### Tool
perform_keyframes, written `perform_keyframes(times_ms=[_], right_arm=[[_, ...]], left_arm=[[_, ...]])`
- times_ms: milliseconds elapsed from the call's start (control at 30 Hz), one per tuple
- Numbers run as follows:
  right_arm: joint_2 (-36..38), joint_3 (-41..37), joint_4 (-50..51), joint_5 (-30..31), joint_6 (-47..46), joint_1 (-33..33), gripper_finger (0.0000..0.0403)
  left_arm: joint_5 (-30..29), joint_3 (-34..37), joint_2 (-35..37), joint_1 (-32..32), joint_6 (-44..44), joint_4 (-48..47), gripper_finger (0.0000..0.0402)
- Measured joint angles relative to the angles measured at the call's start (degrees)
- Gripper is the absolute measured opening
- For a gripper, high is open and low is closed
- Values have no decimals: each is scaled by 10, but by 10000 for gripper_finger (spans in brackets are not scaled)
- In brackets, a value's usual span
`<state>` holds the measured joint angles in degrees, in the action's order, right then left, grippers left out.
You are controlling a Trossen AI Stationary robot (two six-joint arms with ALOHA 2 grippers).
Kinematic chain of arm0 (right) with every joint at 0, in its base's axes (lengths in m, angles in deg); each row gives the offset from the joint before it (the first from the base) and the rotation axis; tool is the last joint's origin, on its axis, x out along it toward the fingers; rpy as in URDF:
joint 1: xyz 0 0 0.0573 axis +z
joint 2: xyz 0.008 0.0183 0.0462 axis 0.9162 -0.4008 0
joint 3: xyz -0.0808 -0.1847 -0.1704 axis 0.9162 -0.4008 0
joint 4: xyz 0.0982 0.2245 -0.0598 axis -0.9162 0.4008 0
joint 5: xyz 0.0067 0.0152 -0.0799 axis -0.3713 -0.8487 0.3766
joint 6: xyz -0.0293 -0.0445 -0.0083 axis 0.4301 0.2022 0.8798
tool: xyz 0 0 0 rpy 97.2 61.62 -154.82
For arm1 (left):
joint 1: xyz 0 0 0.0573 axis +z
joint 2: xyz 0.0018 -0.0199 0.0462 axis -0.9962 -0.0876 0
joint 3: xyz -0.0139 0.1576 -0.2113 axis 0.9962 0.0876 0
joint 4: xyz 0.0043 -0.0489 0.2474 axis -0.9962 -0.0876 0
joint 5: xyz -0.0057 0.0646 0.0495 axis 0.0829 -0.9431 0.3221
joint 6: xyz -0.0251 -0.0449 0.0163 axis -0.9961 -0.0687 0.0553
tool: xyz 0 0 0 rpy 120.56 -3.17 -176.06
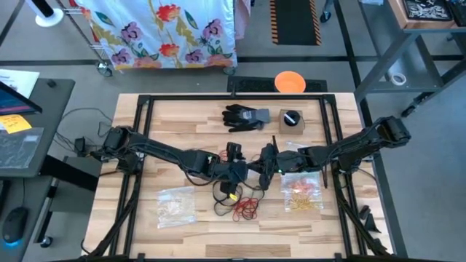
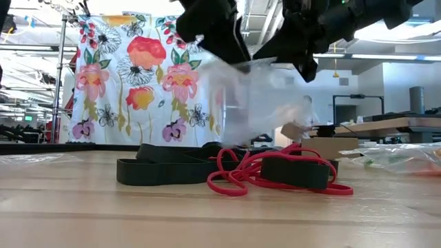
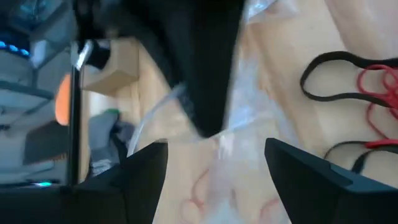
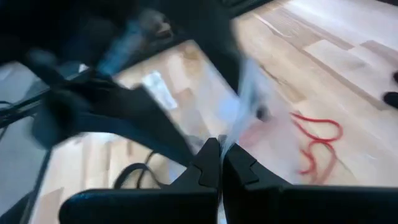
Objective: Sort rubber bands
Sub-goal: Open the top transparent zip bag, then put the red rubber band into the transparent zip bag
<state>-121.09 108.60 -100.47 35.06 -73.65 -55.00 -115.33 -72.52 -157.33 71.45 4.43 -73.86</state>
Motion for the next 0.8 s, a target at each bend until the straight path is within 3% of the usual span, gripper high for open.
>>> perform_keyframes(times_ms=[267, 433, 800], right_arm=[[2, 0, 48, 2, -5, -34, 0], [16, 0, 109, -2, -15, -44, 0], [86, -1, 234, 78, -16, -74, 0]], left_arm=[[-23, -62, 0, -26, -59, -172, 267], [-30, -79, 1, -38, -107, -224, 267], [-37, -80, 56, -72, -295, -358, 267]])
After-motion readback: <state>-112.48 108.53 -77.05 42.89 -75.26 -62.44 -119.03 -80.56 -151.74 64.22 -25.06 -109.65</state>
